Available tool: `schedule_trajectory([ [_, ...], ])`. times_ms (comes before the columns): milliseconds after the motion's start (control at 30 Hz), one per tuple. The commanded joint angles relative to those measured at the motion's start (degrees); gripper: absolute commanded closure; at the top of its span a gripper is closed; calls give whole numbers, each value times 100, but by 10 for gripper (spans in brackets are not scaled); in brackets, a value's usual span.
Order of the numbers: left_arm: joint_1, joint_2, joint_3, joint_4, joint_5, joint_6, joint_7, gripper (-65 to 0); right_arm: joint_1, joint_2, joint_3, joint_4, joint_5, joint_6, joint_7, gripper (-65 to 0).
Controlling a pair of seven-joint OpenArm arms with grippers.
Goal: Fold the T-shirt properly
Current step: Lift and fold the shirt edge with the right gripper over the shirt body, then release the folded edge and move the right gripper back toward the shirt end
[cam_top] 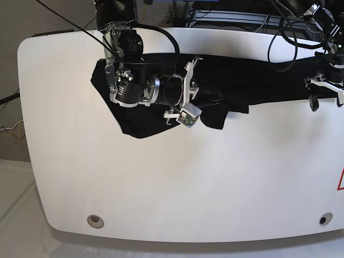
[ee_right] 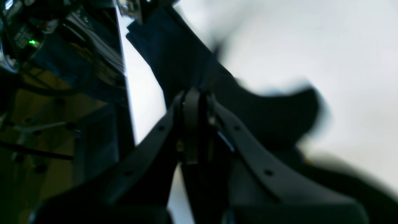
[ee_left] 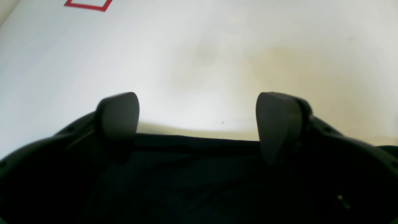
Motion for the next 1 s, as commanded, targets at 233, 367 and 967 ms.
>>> schedule_trajectory([
  [233, -50, -69, 56, 60, -102, -8, -113, -558, 83, 245, -4, -124, -3, -45, 167, 0],
  [367, -49, -64, 66, 32, -108, -8, -94, -555, 146, 353, -170, -175, -92, -45, 276, 0],
  [967, -38, -30, 141, 117, -144, -8, -109, -550, 216, -77, 125, -290, 213, -45, 459, -14],
])
